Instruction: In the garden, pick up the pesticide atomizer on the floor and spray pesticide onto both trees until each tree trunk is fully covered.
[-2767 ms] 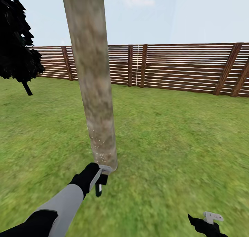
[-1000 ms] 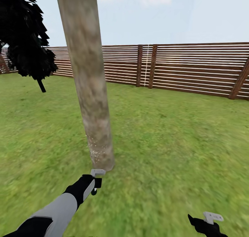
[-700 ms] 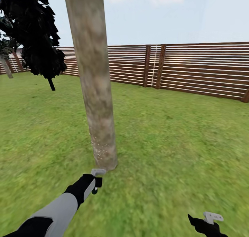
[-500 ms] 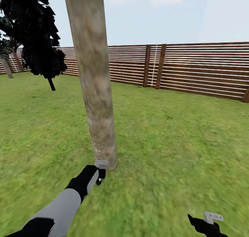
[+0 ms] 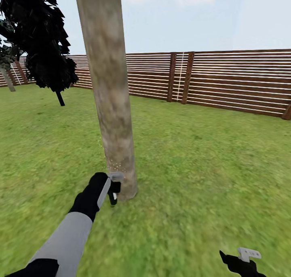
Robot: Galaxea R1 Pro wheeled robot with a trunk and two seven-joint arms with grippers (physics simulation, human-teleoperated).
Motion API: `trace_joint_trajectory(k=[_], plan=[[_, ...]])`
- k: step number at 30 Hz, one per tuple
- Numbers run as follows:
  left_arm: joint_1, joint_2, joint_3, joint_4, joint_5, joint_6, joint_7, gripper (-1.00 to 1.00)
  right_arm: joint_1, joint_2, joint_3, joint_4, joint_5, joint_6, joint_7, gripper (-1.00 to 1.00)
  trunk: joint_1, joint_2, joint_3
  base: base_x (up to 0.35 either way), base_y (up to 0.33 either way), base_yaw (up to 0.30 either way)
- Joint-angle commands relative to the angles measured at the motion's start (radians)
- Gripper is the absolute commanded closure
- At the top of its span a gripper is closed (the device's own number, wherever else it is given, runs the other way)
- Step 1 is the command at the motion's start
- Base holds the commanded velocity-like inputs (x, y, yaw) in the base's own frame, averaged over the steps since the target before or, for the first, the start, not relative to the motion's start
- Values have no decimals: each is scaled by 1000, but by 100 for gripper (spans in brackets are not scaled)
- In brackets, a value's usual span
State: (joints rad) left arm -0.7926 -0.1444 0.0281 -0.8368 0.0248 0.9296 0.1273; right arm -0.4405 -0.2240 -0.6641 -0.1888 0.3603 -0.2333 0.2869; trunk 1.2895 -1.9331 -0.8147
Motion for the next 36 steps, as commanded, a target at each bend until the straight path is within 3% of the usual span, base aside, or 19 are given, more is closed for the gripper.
trace_joint_trajectory(k=[1, 4, 8, 12, 17, 19, 22, 25, 29, 33, 36], plan=[[-1, -5, -19, -15, -5, 15, 0, 100, 0, 0, 0, 0, 0, 0, 0, -100, 0, 0, 0, 0, 0, 0], [-4, -27, -50, -27, -5, 60, 0, 100, 0, 0, 0, 0, 0, 0, 0, -100, 0, 0, 0, 0, 0, 0], [-6, -30, -70, -57, -5, 67, -3, 100, 0, 0, 0, 0, 0, 0, 0, -100, 0, 0, 0, 0, 0, 0], [1, -17, -68, -195, -8, 84, -3, 100, 0, 0, 0, 0, 0, 0, 0, -100, 0, 0, 0, 0, 0, 0], [-4, 18, -60, -208, -9, 93, -3, 100, 0, 0, 1, 0, 0, 0, 0, -100, 0, 0, 0, 0, 0, 0], [-7, 10, -62, -207, -7, 94, -3, 100, 0, 0, 0, 0, 0, 0, 0, -100, 0, 0, 0, 0, 0, 0], [-15, -25, -70, -198, -5, 95, -3, 100, 0, 0, 1, 0, 0, 0, 0, -100, 0, 0, 0, 0, 0, 0], [-16, -30, -108, -205, -5, 96, -3, 100, 0, 0, 1, 0, 0, 0, 0, -100, 0, 0, 0, 0, 0, 0], [-10, -4, -105, -200, -9, 95, -2, 100, 0, 0, 1, 0, 0, 0, 0, -100, 0, 0, 0, 0, 0, 0], [-7, 72, -54, -200, -10, 96, -2, 100, 0, 0, 1, 0, 0, 0, 0, -100, 0, 0, 0, 0, 0, 0], [-2, 92, -50, -194, -11, 96, -2, 100, 0, 0, 1, 2, 0, 0, 0, -100, 0, 0, 0, 0, 0, 0]])
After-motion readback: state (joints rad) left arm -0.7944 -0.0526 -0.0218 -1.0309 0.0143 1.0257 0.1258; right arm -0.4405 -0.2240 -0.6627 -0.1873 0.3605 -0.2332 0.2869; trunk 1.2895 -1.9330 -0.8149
